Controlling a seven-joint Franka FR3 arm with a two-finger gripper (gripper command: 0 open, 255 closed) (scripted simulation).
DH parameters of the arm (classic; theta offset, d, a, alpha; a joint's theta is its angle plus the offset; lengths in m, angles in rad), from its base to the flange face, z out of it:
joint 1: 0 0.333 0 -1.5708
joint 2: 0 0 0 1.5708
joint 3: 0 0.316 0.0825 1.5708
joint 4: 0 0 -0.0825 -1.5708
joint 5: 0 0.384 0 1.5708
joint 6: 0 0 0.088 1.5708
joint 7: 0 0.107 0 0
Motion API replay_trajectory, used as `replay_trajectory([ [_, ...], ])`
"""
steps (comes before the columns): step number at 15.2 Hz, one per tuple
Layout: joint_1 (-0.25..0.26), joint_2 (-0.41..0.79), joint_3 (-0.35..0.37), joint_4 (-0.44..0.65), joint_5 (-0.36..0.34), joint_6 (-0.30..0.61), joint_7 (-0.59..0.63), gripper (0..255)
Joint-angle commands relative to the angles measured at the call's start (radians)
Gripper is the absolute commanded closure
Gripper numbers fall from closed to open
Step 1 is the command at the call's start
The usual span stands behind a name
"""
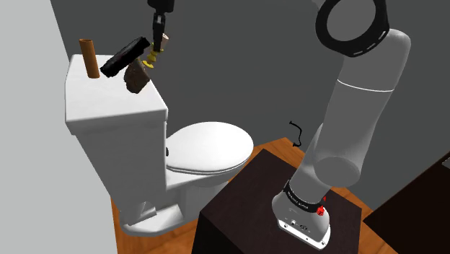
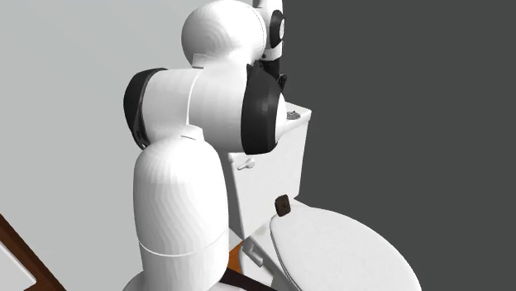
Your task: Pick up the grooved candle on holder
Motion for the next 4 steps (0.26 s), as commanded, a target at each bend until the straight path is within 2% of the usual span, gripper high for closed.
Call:
replay_trajectory([
  [1, 0.0, 0.009, 0.0, 0.042, 0.0, -0.032, 0.0, 255],
  [4, 0.0, 0.014, 0.0, 0.065, 0.0, -0.049, -0.001, 255],
])
